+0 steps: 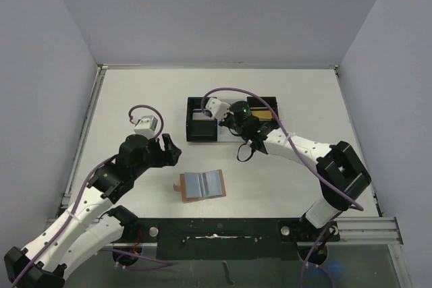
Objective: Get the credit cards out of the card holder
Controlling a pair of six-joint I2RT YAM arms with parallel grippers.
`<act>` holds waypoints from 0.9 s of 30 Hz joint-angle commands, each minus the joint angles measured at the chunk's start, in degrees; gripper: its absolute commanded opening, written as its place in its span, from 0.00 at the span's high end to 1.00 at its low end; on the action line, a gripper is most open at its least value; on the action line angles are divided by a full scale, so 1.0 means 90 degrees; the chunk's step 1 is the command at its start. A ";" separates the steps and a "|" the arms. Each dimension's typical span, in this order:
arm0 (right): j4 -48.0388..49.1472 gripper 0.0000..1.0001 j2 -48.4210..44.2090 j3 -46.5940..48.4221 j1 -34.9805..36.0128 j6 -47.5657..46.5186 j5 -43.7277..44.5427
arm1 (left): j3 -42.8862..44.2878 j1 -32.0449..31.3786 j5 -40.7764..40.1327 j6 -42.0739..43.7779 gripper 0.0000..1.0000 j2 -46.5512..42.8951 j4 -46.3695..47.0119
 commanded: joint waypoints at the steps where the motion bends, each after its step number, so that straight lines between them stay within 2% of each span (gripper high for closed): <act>1: 0.0199 1.00 0.0240 0.0411 -0.0140 -0.0322 -0.0386 | 0.0291 0.0034 -0.0218 0.0122 0.28 -0.0165 0.0168; 12: 0.0829 1.00 0.1212 0.0673 -0.0377 -0.0928 -0.0245 | 0.0195 0.0042 -0.0089 0.0236 0.28 -0.0702 0.0365; 21: 0.0899 1.00 0.1899 0.1073 -0.0470 -0.1849 -0.0106 | 0.0164 0.0038 -0.0125 0.0334 0.27 -0.0872 0.0405; 27: 0.0712 0.96 0.2272 0.1320 -0.0510 -0.2275 -0.0194 | 0.0184 0.0047 -0.0126 0.0405 0.27 -0.0812 0.0391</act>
